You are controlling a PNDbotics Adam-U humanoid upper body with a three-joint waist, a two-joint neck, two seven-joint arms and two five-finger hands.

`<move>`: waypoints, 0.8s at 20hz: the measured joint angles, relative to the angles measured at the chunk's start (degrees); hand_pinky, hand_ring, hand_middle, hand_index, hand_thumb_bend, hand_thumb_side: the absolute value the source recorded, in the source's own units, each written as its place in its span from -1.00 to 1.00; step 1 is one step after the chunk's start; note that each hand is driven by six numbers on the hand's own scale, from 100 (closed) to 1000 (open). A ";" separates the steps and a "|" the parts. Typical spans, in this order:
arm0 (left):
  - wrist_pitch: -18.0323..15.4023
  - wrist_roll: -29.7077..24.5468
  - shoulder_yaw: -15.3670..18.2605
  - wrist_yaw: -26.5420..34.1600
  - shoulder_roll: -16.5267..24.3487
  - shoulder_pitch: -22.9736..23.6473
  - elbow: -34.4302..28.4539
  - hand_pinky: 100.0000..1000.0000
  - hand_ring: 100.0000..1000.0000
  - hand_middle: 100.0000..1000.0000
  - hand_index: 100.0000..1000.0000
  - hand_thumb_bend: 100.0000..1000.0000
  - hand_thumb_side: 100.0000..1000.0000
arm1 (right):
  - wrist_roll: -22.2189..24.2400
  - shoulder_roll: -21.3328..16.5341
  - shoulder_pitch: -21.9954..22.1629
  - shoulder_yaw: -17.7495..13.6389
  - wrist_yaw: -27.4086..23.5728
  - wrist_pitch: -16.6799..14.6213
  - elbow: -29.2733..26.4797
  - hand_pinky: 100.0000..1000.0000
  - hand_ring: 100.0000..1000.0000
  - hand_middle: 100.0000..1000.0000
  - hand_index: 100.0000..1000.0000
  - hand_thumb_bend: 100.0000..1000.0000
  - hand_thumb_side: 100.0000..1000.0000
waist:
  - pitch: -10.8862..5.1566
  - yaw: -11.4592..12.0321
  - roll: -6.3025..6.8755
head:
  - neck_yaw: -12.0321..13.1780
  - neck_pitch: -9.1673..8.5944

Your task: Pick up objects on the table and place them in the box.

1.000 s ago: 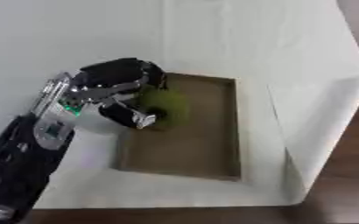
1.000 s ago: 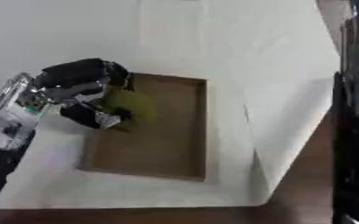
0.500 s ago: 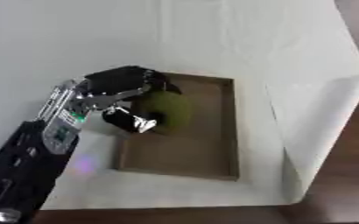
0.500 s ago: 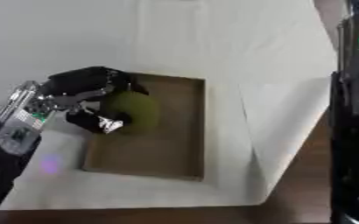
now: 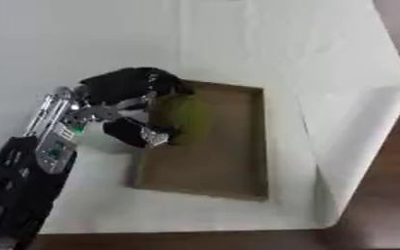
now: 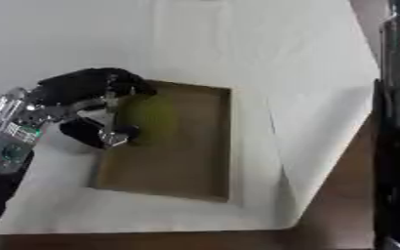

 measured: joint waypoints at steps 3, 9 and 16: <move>0.63 2.27 1.22 1.53 0.50 -1.22 -3.94 0.80 0.79 0.58 0.91 -0.55 0.13 | -0.11 0.00 0.02 -0.01 0.01 0.07 0.00 0.60 -0.06 0.25 0.46 -1.00 -0.02 | -0.12 0.07 0.02 | -0.09 0.00; 4.35 7.45 2.72 5.83 1.40 -2.05 -10.01 0.78 0.79 0.57 0.91 -0.58 0.02 | -0.36 0.01 0.04 -0.02 0.02 -0.17 0.00 0.60 -0.06 0.25 0.46 -1.00 -0.02 | -0.13 0.29 -0.03 | -0.09 0.00; 10.85 13.84 6.21 13.40 2.79 -0.42 -13.59 0.62 0.65 0.44 0.79 -1.00 -0.22 | -0.91 0.07 0.04 -0.36 0.14 -0.72 0.00 0.60 -0.06 0.24 0.46 -1.00 0.00 | -0.13 1.70 -0.09 | -0.22 0.00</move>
